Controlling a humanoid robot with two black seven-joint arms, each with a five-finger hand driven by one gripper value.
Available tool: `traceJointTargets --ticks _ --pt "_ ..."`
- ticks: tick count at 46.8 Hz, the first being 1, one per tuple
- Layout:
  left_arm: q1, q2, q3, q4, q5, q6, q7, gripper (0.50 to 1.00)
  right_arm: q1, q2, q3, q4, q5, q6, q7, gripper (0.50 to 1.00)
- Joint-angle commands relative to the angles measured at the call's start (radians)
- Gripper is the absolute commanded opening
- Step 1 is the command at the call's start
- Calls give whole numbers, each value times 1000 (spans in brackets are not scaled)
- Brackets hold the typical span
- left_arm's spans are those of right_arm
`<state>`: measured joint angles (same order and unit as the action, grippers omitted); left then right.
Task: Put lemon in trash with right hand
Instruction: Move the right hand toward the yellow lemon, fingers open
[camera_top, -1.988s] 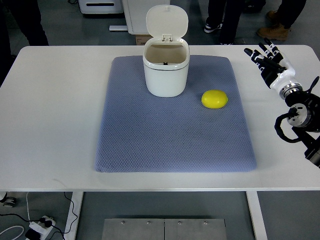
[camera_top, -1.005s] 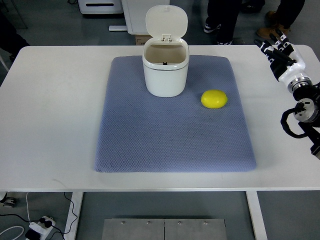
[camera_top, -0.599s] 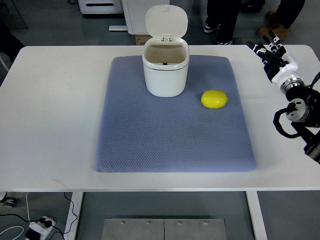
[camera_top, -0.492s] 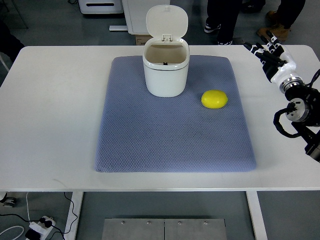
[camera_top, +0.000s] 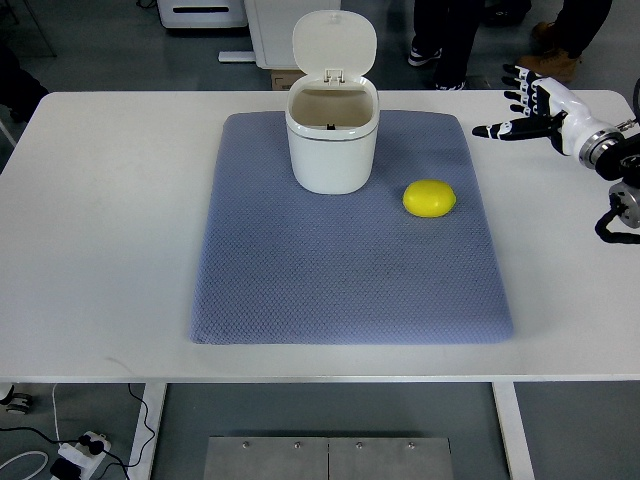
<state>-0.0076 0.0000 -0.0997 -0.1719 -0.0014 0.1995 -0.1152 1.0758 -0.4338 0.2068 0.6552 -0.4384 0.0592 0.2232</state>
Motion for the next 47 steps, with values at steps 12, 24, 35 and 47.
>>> traceJointTargets --ticks 12,24,35,47 --pt "0 0 0 0 0 0 0 1000 82 -175 -198 302 -147 8 -21 1000" --pt "0 0 0 0 0 0 0 1000 110 -195 -274 412 -224 -33 -74 1000" --pt "0 0 -2 0 0 0 0 1000 161 -123 -383 411 -253 -105 -73 1000" --pt "0 0 0 0 0 0 0 1000 181 -42 -437 393 -284 -144 -70 1000"
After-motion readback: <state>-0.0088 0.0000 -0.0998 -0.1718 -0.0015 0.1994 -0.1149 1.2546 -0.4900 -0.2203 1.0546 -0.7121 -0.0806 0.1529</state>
